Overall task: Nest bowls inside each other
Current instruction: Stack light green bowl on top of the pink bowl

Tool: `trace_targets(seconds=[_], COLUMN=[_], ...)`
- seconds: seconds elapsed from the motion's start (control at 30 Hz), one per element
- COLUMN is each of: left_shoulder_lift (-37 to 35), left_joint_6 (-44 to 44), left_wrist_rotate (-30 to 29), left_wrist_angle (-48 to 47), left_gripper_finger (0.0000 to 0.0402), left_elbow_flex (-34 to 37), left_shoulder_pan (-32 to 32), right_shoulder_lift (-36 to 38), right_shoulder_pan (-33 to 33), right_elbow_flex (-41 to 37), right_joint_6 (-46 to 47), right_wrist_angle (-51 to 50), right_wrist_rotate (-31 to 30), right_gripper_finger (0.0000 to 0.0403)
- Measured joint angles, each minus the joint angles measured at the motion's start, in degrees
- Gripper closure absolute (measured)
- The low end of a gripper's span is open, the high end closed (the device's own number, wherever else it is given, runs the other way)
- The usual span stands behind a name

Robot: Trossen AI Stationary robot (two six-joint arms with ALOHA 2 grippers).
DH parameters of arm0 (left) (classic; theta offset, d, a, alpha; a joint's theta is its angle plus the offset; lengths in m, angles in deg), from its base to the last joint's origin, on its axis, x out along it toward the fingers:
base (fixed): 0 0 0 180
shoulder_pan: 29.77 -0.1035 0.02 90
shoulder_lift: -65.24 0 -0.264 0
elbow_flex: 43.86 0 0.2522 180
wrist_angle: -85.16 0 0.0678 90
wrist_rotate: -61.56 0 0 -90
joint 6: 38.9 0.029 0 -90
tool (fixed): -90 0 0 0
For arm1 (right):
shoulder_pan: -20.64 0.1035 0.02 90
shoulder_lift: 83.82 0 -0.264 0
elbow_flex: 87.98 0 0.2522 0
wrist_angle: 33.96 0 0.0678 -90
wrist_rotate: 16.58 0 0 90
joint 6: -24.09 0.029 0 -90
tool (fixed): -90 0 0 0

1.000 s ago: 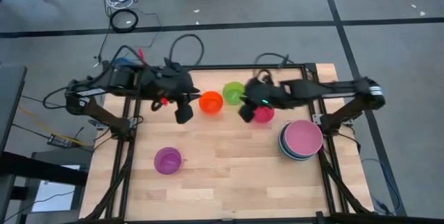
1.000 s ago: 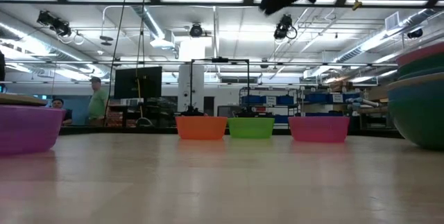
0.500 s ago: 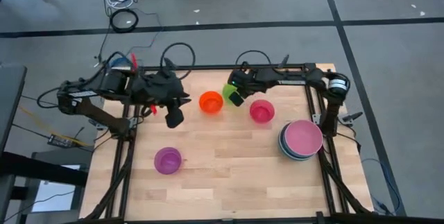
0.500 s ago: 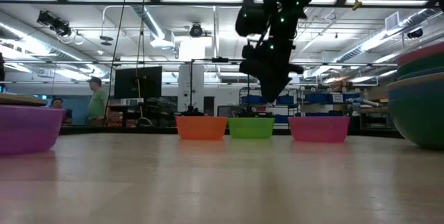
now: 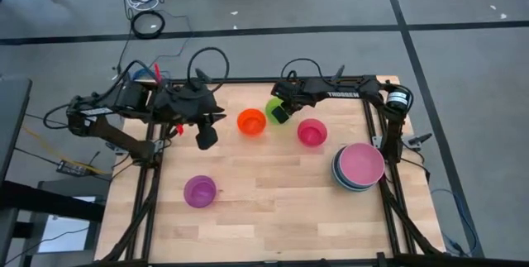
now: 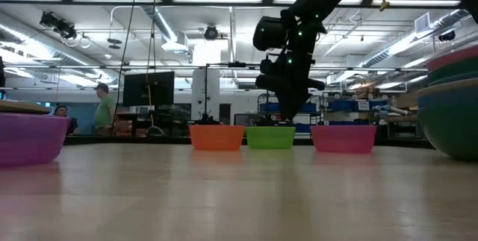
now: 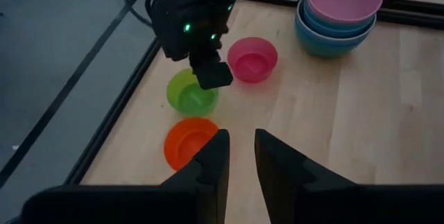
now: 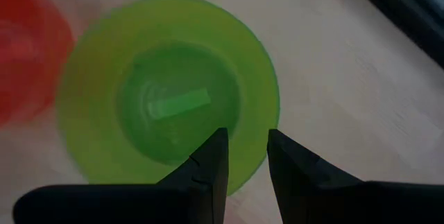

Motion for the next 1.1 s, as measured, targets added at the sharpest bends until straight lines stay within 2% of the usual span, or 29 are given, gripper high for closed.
trace_targets(seconds=[0.23,0.53,0.7,0.93,1.1], left_shoulder_lift=[0.02,0.02,0.02,0.07,0.07], left_joint_6=[-0.02,-0.03,-0.02,-0.44,-0.46], left_wrist_rotate=[0.02,0.02,0.02,0.09,0.09], left_wrist_angle=[0.15,0.2,0.25,0.28,0.51], left_gripper_finger=[0.0323,0.0323,0.0323,0.0323,0.0323], left_elbow_flex=[-0.01,-0.03,0.01,2.45,4.37], left_shoulder_pan=[0.02,0.02,0.02,0.02,0.02], right_shoulder_lift=[-1.97,-2.01,-2.01,-1.99,-1.99], right_shoulder_pan=[-0.04,-0.74,-0.85,-0.87,-0.91], right_elbow_flex=[-0.16,-0.7,-2.8,-7.66,-7.98], right_joint_6=[0.07,0.43,1.37,1.62,0.76], right_wrist_angle=[-0.19,0.56,1.56,8.05,8.7], right_wrist_rotate=[-2.17,-2.09,-1.57,0.42,0.67], right_gripper_finger=[0.0314,0.0314,0.0314,0.0315,0.0346])
